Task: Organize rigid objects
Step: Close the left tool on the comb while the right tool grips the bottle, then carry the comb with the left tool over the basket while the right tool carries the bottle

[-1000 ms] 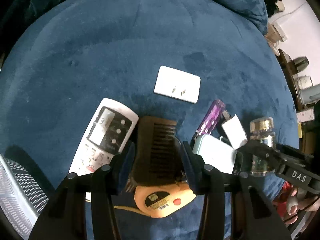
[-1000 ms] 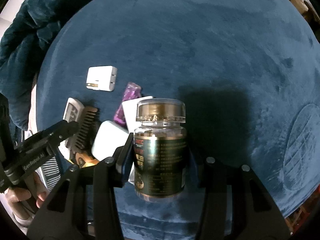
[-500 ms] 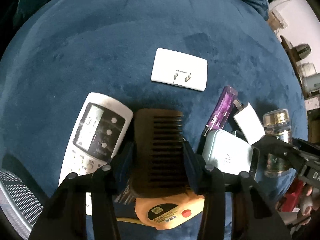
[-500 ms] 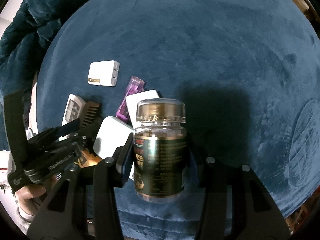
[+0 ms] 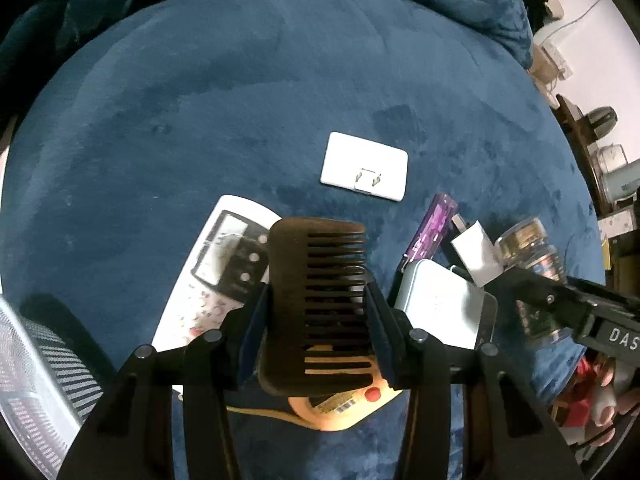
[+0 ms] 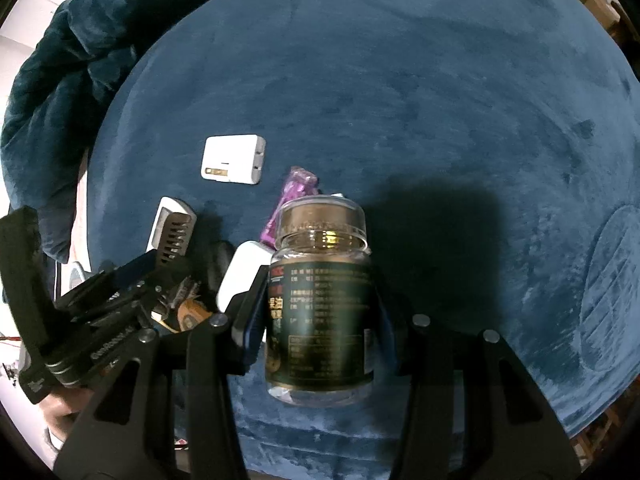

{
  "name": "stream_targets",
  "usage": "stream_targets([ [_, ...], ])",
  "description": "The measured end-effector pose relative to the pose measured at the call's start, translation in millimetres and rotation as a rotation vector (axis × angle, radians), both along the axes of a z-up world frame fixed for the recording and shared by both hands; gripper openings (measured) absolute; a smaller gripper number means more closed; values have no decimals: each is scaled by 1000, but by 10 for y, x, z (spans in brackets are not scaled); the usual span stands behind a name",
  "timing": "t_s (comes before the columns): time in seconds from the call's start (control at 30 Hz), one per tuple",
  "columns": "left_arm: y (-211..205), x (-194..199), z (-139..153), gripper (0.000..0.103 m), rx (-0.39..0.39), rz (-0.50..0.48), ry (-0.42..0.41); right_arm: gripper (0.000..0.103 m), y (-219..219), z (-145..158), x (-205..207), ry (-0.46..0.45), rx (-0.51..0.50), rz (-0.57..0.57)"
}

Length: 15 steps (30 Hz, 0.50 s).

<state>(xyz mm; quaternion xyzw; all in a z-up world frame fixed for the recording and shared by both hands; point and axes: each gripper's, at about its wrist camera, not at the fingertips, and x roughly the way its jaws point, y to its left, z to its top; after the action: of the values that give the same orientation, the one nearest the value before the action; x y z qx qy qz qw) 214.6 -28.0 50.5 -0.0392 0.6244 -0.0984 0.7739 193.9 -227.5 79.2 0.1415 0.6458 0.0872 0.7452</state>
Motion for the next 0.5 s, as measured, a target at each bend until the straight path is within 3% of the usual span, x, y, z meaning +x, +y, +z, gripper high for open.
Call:
stream_targets([
  [0.5, 660, -388, 407, 49, -11, 118, -68, 47, 742, 253, -73, -38, 43, 99],
])
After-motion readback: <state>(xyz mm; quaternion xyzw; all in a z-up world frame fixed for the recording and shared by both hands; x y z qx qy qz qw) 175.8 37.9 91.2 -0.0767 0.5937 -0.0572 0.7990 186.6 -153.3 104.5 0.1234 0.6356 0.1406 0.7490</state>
